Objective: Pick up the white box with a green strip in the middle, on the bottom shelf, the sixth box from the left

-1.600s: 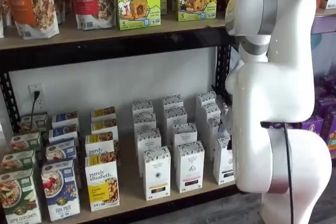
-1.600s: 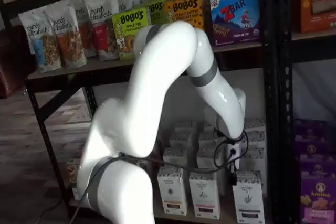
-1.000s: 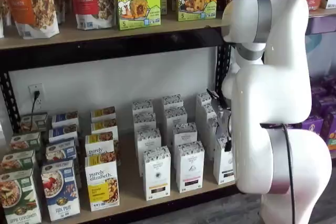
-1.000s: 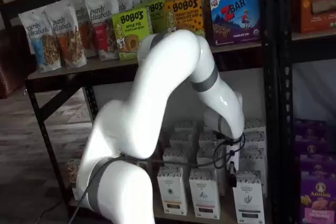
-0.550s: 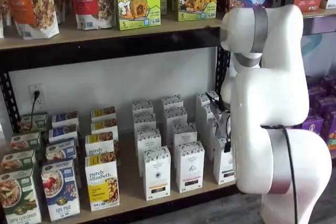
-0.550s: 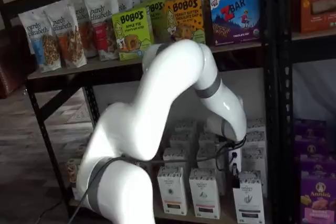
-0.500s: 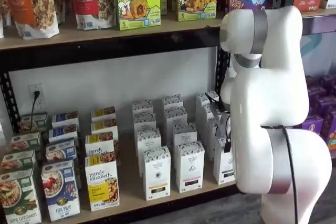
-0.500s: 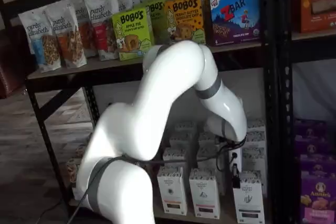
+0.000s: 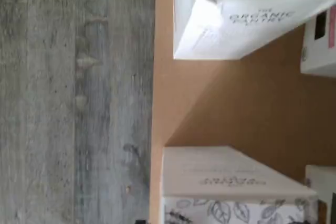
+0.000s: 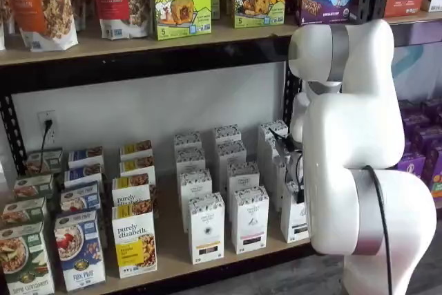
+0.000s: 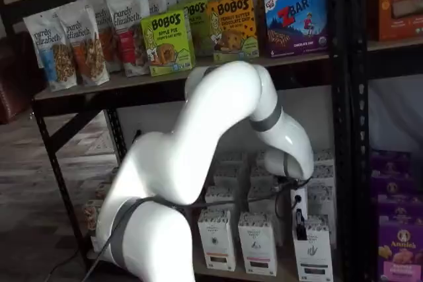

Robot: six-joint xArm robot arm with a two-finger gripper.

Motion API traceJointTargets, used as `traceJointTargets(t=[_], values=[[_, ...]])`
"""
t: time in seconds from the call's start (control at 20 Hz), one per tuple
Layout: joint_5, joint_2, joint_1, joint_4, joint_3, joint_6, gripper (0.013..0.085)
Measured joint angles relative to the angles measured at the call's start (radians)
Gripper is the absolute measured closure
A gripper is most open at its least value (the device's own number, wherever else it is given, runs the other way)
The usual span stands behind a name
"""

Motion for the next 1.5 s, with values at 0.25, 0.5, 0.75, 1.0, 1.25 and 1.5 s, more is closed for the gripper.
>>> traceJointTargets(t=[0.25,0.5,0.75,1.0,1.25,1.5], values=[[0.020,0.020,0.001,-0.101,-0.024,0.089,0.0130],[0.014,0.041,0.003,-0.161,-0.036,0.145,0.0130],[0.013,0.054,0.000,-0.159,-0.045,0.140,0.0130],[0.008,0.059,-0.001,-0.135,-0.052,0.117,0.0250],[0.022,0.059,-0.001,-0.124,-0.065,0.107,0.0330],[0.035,0.054,-0.002,-0.135,-0.073,0.116,0.0330]])
